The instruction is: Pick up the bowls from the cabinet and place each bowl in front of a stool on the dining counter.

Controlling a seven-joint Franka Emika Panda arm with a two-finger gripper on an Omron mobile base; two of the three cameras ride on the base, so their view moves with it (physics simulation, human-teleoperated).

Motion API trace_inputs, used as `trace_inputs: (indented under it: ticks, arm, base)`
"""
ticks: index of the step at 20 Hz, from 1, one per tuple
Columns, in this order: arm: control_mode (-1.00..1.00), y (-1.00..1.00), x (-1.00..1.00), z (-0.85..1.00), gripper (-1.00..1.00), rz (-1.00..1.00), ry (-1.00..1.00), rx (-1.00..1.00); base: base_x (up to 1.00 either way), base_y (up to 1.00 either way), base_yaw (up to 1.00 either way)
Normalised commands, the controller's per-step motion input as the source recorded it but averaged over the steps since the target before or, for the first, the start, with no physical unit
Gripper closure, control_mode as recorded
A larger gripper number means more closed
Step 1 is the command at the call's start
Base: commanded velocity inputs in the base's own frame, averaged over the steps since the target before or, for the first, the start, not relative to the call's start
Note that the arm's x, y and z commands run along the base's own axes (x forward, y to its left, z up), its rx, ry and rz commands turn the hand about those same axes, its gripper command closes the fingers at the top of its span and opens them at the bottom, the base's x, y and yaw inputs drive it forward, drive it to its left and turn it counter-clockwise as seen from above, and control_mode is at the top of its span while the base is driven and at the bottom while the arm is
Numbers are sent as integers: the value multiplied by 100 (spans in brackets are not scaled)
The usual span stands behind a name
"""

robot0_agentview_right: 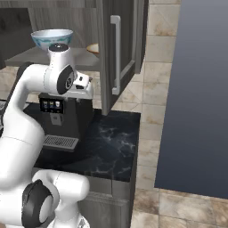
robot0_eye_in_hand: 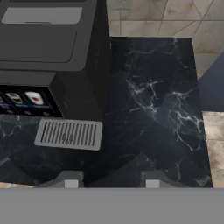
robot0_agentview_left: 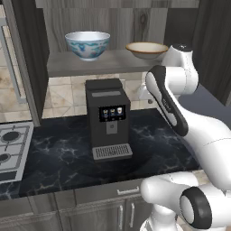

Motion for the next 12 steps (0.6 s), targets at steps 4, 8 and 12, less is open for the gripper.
trace_inputs:
  ticks: [4,8,12]
  arm:
    - [-100,0,-3,8,-100,0,-10,-2]
    - [-100,0,-5,35,-100,-6,-30,-3]
    - [-100,0,0,47,-100,-5,-23,-1]
  base:
    - [0,0,0]
    - [0,0,0]
    - [0,0,0]
